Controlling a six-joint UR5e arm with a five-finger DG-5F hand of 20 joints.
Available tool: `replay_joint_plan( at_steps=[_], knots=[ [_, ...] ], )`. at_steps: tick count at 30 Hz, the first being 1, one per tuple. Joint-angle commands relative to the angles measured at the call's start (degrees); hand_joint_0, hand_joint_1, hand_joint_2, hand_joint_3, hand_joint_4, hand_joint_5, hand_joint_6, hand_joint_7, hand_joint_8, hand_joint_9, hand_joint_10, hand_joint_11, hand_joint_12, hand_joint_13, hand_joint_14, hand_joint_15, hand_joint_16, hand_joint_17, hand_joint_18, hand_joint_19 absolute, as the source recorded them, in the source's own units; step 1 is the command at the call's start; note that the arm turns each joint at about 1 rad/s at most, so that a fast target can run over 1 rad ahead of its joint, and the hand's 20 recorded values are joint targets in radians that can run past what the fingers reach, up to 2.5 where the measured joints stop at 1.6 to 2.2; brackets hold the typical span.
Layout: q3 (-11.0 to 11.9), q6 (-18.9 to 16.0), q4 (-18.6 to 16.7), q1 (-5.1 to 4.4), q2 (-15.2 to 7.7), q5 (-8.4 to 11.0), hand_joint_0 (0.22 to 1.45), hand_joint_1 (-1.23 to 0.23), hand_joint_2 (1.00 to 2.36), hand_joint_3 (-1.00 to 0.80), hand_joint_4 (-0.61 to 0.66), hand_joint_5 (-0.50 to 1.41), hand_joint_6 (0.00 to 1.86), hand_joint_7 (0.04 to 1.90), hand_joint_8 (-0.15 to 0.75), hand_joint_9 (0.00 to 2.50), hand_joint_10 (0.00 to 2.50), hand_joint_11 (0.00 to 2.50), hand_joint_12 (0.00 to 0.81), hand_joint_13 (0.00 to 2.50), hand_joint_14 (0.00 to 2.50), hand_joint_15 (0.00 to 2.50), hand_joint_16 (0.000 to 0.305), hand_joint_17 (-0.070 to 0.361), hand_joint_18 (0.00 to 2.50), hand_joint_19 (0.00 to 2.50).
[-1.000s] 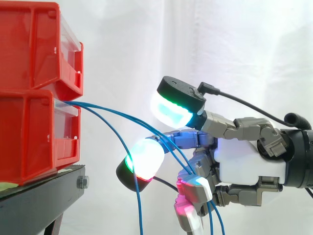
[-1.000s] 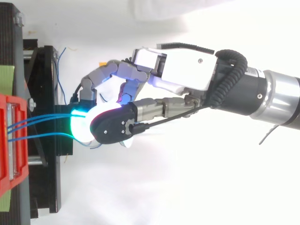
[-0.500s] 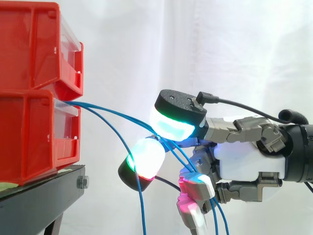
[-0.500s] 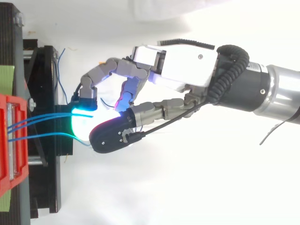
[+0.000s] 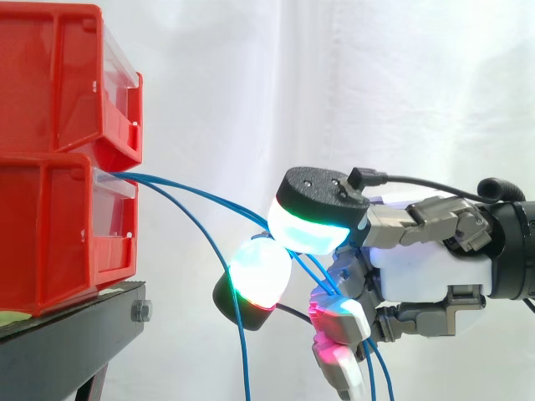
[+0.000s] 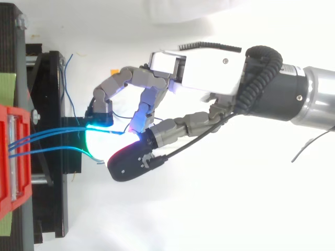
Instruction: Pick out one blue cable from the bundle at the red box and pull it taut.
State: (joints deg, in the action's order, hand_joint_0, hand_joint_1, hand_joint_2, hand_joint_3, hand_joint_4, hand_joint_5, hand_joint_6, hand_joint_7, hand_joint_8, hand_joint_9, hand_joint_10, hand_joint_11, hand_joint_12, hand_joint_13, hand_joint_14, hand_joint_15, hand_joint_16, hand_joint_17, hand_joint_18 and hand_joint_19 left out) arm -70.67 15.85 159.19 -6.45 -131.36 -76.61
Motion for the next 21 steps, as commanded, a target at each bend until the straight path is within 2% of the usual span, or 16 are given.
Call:
replay_joint_plan(
  at_steps=[1, 6, 14, 21],
  knots=[
    [0.01, 0.23, 2.17, 0.29, 0.49, -1.35, 0.53, -0.44, 1.00, -0.50, 0.07, -0.14, 0.87, 0.90, 0.275, 1.29, 0.03, 0.86, 0.386, 1.16, 0.02, 0.70, 0.055, 0.123, 0.97, 0.75],
    [0.10, 0.50, 4.46, 0.56, 1.28, -2.14, 0.58, -0.38, 1.00, -0.47, 0.07, -0.13, 0.86, 0.91, 0.272, 1.30, 0.02, 0.87, 0.377, 1.17, 0.02, 0.70, 0.053, 0.118, 0.96, 0.76],
    [0.01, 0.58, 4.63, 1.09, 1.72, -2.14, 0.59, -0.48, 1.01, -0.34, 0.06, -0.13, 0.85, 0.93, 0.277, 1.31, 0.03, 0.88, 0.377, 1.17, 0.02, 0.71, 0.052, 0.117, 0.96, 0.76],
    [0.01, 0.58, 4.46, 1.61, 1.72, -2.05, 0.57, -0.56, 1.01, -0.38, 0.08, -0.15, 0.86, 0.91, 0.276, 1.28, 0.02, 0.86, 0.377, 1.16, 0.02, 0.71, 0.053, 0.120, 0.96, 0.75]
  ],
)
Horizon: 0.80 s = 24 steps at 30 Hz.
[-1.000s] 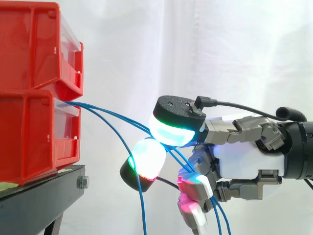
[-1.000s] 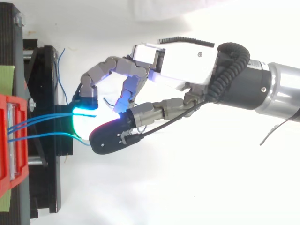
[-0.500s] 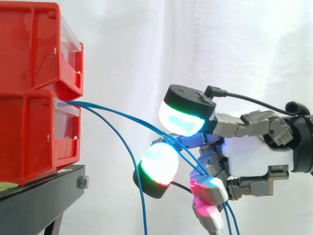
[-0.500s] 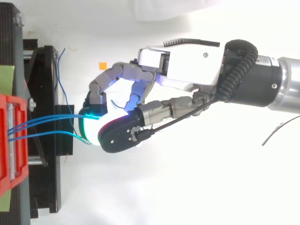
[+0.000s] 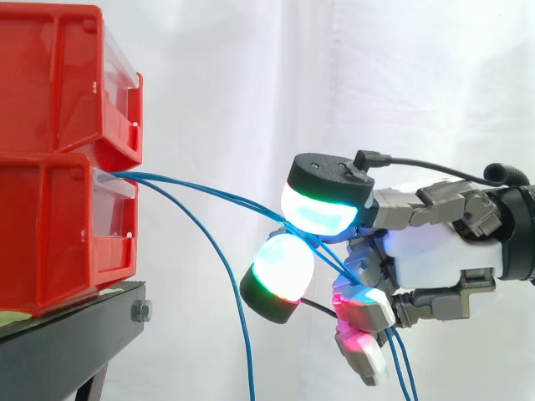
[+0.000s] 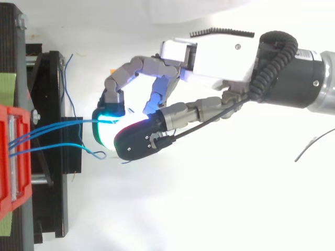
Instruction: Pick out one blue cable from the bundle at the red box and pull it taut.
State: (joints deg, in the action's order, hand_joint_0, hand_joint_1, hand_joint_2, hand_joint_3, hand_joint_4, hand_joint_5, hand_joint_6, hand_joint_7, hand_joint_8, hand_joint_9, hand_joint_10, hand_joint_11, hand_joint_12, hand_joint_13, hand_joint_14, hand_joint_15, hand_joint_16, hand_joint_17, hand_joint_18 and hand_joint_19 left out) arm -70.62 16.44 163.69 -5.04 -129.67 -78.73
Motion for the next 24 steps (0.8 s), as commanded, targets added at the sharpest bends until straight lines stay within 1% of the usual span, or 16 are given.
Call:
replay_joint_plan(
  at_steps=[1, 4, 8, 9, 12, 14, 18, 21, 23, 24],
  knots=[
    [-0.05, -0.09, -0.04, 0.30, 0.03, 0.16, 0.56, -0.56, 1.01, -0.39, 0.08, -0.15, 0.86, 0.91, 0.279, 1.28, 0.02, 0.88, 0.379, 1.17, 0.02, 0.70, 0.053, 0.120, 0.96, 0.76],
    [-0.05, -0.18, -0.04, 0.39, 0.03, 0.16, 0.55, -0.55, 1.01, -0.43, 0.08, -0.15, 0.86, 0.91, 0.281, 1.28, 0.02, 0.88, 0.382, 1.17, 0.02, 0.70, 0.054, 0.122, 0.97, 0.75],
    [-0.05, -0.09, -0.48, 0.56, -0.06, 0.25, 0.53, -0.50, 1.00, -0.47, 0.09, -0.15, 0.86, 0.89, 0.277, 1.28, 0.02, 0.87, 0.388, 1.17, 0.02, 0.70, 0.056, 0.125, 0.98, 0.76],
    [0.04, -0.09, -1.09, 0.74, 0.03, 0.25, 0.53, -0.49, 1.00, -0.48, 0.08, -0.15, 0.86, 0.88, 0.277, 1.28, 0.02, 0.86, 0.390, 1.17, 0.02, 0.70, 0.056, 0.125, 0.98, 0.75],
    [0.04, 0.00, -1.79, 0.83, 0.03, 0.25, 0.53, -0.43, 1.00, -0.50, 0.08, -0.15, 0.86, 0.88, 0.282, 1.28, 0.02, 0.86, 0.392, 1.17, 0.02, 0.70, 0.056, 0.125, 0.97, 0.76],
    [0.04, 0.18, -3.03, 0.91, -0.06, 0.42, 0.53, -0.37, 1.00, -0.50, 0.08, -0.15, 0.86, 0.88, 0.280, 1.29, 0.02, 0.85, 0.392, 1.17, 0.02, 0.70, 0.055, 0.124, 0.97, 0.77],
    [-0.05, 0.35, -4.78, 1.00, -0.06, 0.51, 0.54, -0.34, 1.00, -0.50, 0.08, -0.14, 0.86, 0.89, 0.279, 1.29, 0.02, 0.86, 0.387, 1.17, 0.02, 0.71, 0.055, 0.123, 0.96, 0.78],
    [0.04, 0.35, -5.31, 1.00, 0.03, 1.04, 0.56, -0.36, 1.00, -0.47, 0.07, -0.15, 0.86, 0.89, 0.274, 1.29, 0.03, 0.87, 0.384, 1.16, 0.02, 0.71, 0.054, 0.121, 0.95, 0.78],
    [0.04, 0.35, -5.57, 1.00, 0.03, 2.18, 0.57, -0.44, 1.01, -0.43, 0.08, -0.15, 0.85, 0.91, 0.276, 1.28, 0.02, 0.87, 0.383, 1.16, 0.02, 0.71, 0.054, 0.121, 0.95, 0.78],
    [0.04, 0.35, -5.75, 1.00, 0.03, 3.41, 0.57, -0.45, 1.01, -0.42, 0.08, -0.15, 0.85, 0.91, 0.271, 1.28, 0.03, 0.87, 0.383, 1.16, 0.02, 0.71, 0.054, 0.121, 0.95, 0.78]
  ],
)
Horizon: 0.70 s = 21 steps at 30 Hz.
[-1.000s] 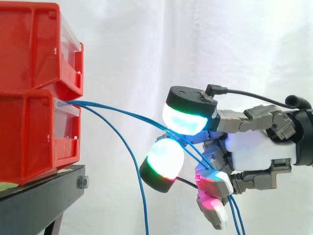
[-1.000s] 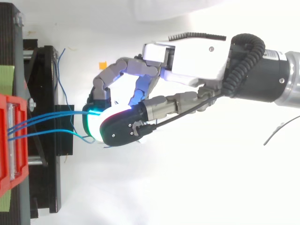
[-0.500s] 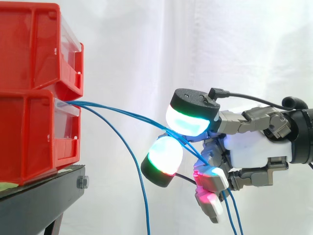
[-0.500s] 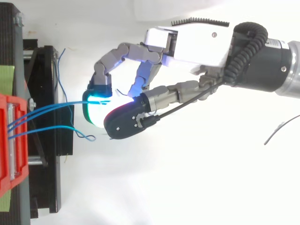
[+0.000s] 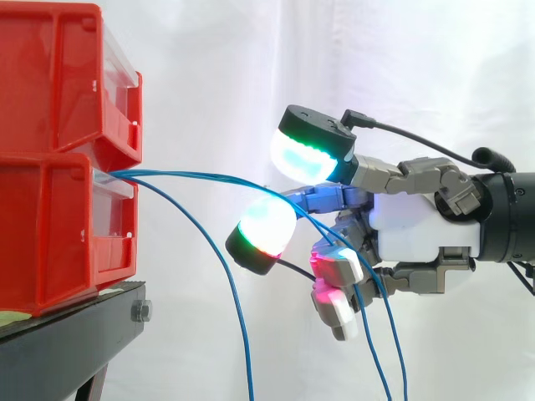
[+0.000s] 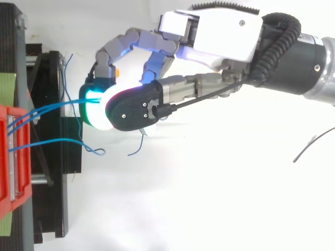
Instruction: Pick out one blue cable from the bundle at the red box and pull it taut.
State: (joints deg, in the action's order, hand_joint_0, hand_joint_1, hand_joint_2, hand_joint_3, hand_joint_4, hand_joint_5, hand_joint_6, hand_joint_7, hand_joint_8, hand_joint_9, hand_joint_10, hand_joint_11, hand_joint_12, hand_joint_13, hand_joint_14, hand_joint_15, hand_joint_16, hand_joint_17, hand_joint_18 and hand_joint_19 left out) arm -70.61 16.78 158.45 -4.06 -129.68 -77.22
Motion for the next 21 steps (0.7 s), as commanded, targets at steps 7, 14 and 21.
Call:
replay_joint_plan(
  at_steps=[7, 14, 21],
  knots=[
    [-0.06, -0.17, -0.24, -0.25, 0.04, 4.10, 0.58, -0.53, 1.01, -0.36, 0.07, -0.15, 0.85, 0.91, 0.271, 1.27, 0.02, 0.86, 0.380, 1.16, 0.02, 0.71, 0.053, 0.120, 0.94, 0.77],
    [0.03, -0.25, -0.16, -0.43, -0.05, 6.20, 0.58, -0.58, 1.02, -0.25, 0.07, -0.16, 0.88, 0.94, 0.277, 1.25, 0.03, 0.87, 0.377, 1.15, 0.02, 0.70, 0.053, 0.120, 0.95, 0.77],
    [-0.06, -0.25, -0.16, -0.51, 0.04, 6.12, 0.58, -0.68, 1.02, -0.19, 0.09, -0.17, 0.92, 0.92, 0.277, 1.20, 0.02, 0.90, 0.378, 1.12, 0.02, 0.71, 0.053, 0.120, 0.94, 0.76]
  ],
)
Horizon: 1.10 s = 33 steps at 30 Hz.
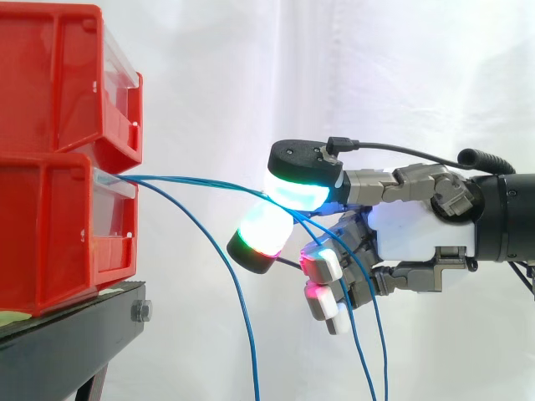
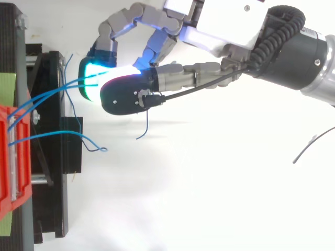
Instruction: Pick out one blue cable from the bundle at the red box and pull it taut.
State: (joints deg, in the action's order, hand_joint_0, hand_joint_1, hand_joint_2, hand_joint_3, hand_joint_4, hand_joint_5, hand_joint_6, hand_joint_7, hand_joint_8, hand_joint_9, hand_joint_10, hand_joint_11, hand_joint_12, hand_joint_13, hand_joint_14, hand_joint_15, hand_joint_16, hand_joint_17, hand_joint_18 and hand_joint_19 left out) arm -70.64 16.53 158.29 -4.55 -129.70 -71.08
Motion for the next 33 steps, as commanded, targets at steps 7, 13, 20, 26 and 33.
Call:
replay_joint_plan(
  at_steps=[7, 13, 20, 26, 33],
  knots=[
    [-0.02, 0.08, 0.00, -0.02, -0.02, -0.02, 0.61, -0.72, 1.02, -0.21, 0.05, -0.18, 0.93, 0.92, 0.272, 1.18, 0.02, 0.90, 0.371, 1.11, 0.02, 0.70, 0.053, 0.119, 0.94, 0.75],
    [0.07, 0.17, -0.09, -0.19, -0.02, -0.20, 0.68, -0.79, 1.01, -0.35, -0.02, -0.18, 0.95, 0.90, 0.264, 1.17, 0.02, 0.92, 0.361, 1.10, 0.02, 0.69, 0.051, 0.115, 0.95, 0.69],
    [0.07, 0.17, 0.00, -0.37, -0.02, -0.20, 0.74, -0.88, 1.00, -0.50, -0.07, -0.18, 0.97, 0.95, 0.252, 1.18, 0.02, 0.94, 0.347, 1.09, 0.02, 0.68, 0.048, 0.108, 0.96, 0.65],
    [-0.02, 0.08, 0.00, -0.37, -0.02, -0.20, 0.69, -0.95, 1.00, -0.50, -0.01, -0.17, 0.97, 0.90, 0.252, 1.19, 0.03, 0.95, 0.349, 1.09, 0.03, 0.68, 0.047, 0.106, 0.96, 0.64],
    [-0.02, 0.00, 0.00, -0.37, -0.02, -0.29, 0.54, -1.04, 1.00, -0.50, 0.05, -0.17, 0.96, 0.87, 0.258, 1.18, 0.02, 0.96, 0.357, 1.08, 0.02, 0.67, 0.050, 0.113, 0.98, 0.63]
  ],
)
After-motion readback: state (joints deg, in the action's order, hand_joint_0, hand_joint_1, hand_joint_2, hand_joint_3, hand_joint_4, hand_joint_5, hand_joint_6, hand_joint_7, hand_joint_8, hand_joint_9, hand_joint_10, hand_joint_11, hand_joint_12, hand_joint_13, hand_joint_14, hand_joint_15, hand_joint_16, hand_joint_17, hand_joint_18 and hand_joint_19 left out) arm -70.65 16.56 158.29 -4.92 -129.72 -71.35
